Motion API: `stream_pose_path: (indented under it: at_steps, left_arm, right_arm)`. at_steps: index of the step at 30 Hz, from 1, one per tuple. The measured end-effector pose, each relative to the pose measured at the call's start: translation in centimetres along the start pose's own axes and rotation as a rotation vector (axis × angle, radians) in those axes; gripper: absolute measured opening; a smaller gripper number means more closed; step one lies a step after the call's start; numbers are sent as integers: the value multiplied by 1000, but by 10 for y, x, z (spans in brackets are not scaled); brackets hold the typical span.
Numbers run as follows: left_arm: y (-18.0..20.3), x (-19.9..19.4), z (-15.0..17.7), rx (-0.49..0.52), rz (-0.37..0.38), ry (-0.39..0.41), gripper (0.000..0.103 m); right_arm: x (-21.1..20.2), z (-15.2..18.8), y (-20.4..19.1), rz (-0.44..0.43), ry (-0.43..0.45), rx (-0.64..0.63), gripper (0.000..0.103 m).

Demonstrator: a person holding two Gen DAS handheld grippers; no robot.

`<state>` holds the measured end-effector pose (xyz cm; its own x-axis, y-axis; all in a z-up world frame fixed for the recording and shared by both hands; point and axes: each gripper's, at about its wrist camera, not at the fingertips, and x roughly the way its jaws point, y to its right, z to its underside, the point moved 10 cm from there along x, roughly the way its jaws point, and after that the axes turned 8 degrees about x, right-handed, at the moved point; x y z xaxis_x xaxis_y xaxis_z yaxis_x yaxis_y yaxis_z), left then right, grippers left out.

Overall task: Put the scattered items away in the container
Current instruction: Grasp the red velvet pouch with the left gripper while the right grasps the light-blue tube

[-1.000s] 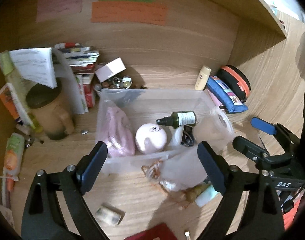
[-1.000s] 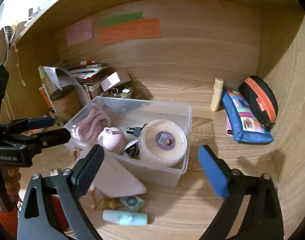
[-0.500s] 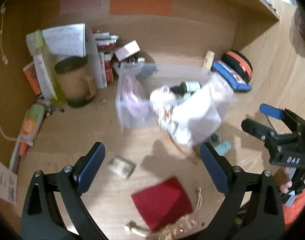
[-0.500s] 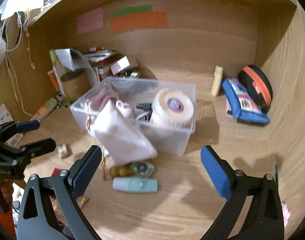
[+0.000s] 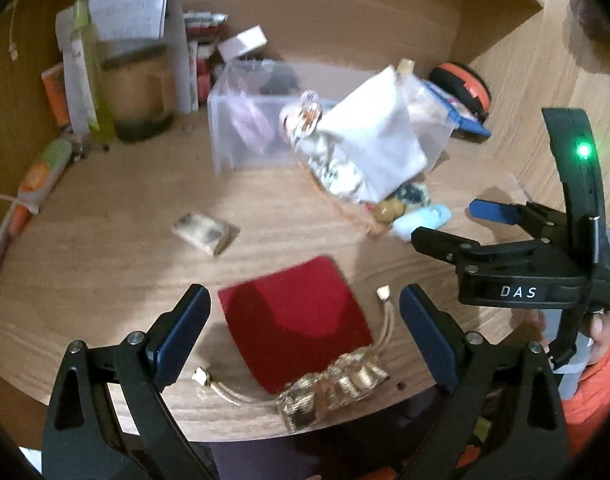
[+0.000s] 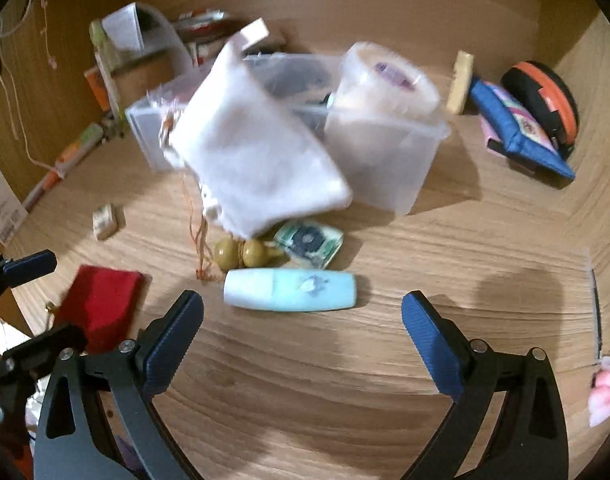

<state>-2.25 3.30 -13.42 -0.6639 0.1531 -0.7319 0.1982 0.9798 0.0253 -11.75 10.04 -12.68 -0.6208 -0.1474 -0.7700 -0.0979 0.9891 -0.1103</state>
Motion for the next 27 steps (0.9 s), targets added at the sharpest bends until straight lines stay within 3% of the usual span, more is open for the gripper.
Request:
stream_pose_path:
  at_steps: [5, 12, 17, 21, 25, 26, 27]
  left_arm:
    - [-4, 8, 10, 35, -68, -27, 97]
    - [-1, 20, 16, 50, -49, -38, 98]
    - [3, 26, 14, 78, -75, -18, 100]
    - [4, 29, 10, 66, -102, 18, 98]
    - [9, 27, 9, 68, -103, 41, 80]
    - [9, 26, 8, 70, -103, 45, 67]
    - [8, 25, 8, 70, -107, 48, 60]
  right_arm:
    - [11, 6, -3, 10, -39, 8, 99]
    - [12, 0, -5, 30, 16, 26, 96]
    - [14, -2, -3, 38, 23, 18, 74]
    - [11, -1, -2, 32, 35, 18, 72]
    - [8, 2, 3, 18, 43, 27, 71]
    - [7, 2, 4, 8, 43, 33, 71]
    - [6, 2, 4, 1, 43, 40, 72]
